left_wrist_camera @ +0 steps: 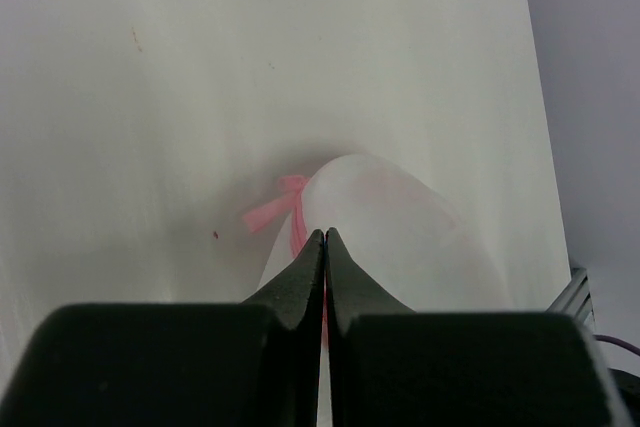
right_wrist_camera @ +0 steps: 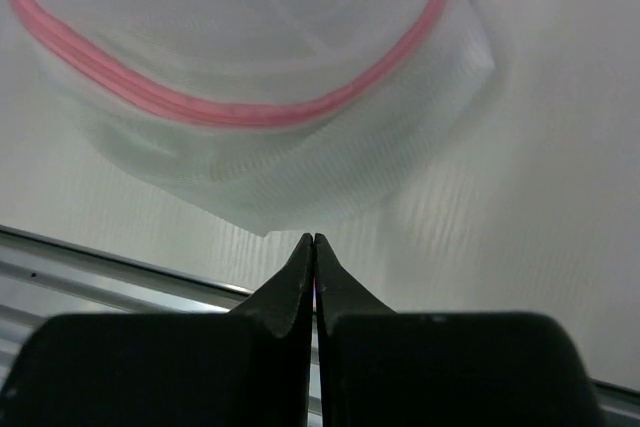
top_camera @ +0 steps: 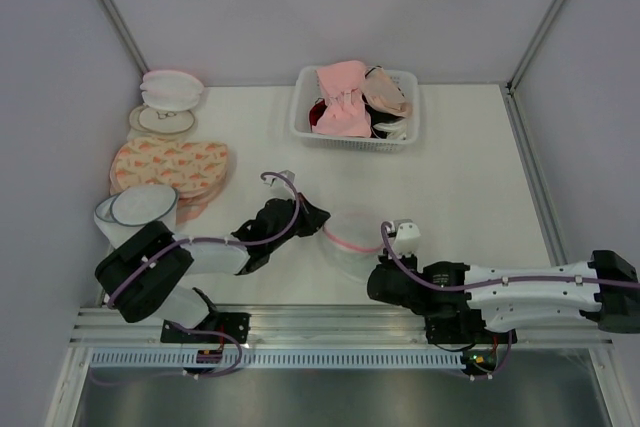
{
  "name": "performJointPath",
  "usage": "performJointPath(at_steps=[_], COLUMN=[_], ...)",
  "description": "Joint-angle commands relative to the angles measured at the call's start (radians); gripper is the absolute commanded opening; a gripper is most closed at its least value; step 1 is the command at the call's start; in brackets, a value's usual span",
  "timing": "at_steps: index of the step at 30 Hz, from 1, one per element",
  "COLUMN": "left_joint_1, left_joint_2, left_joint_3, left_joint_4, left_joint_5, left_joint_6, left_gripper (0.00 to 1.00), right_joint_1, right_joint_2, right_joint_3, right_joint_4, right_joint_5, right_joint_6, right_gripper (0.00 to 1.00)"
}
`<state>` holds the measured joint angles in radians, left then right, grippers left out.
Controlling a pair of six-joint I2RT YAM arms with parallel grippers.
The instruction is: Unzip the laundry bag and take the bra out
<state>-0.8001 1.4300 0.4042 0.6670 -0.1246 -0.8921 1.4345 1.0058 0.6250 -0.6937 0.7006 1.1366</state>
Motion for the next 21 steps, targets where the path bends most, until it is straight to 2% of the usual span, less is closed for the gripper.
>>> performJointPath(at_steps=[1,5,9,16,21], left_joint_1=[-0.001,-0.002,-0.004,-0.019,-0.089], left_joint_2=[0.053,0.107,0.104,-0.052,-0.204], left_joint_3=[0.036,0.035,-0.025,-0.159,-0.245], left_joint_4=[0.078,0.173,0.247,0.27,0.197], left_joint_5=[0.08,0.172,0.21,0.246,0.206], left_joint_6=[0.027,-0.01,-0.051,-0.128,-0.175], left_gripper=[0.02,0.02,0.02,0.02,0.02], right_joint_1=[0.006,-0.008,-0.106,-0.33,-0.5], right_joint_2=[-0.013,0.022,0.059,0.135,0.27], right_joint_3=[-0.065,-0.114,-0.145,-0.153,-0.095], right_joint_4=[0.031,0.074,0.178,0.368,0.534], right_joint_5=[-0.013,0.034,0.039,-0.007,-0.085], right_joint_6=[0.126,0.161,0.091,-0.118,-0.268], right_gripper=[0.0,0.0,0.0,0.0,0.0])
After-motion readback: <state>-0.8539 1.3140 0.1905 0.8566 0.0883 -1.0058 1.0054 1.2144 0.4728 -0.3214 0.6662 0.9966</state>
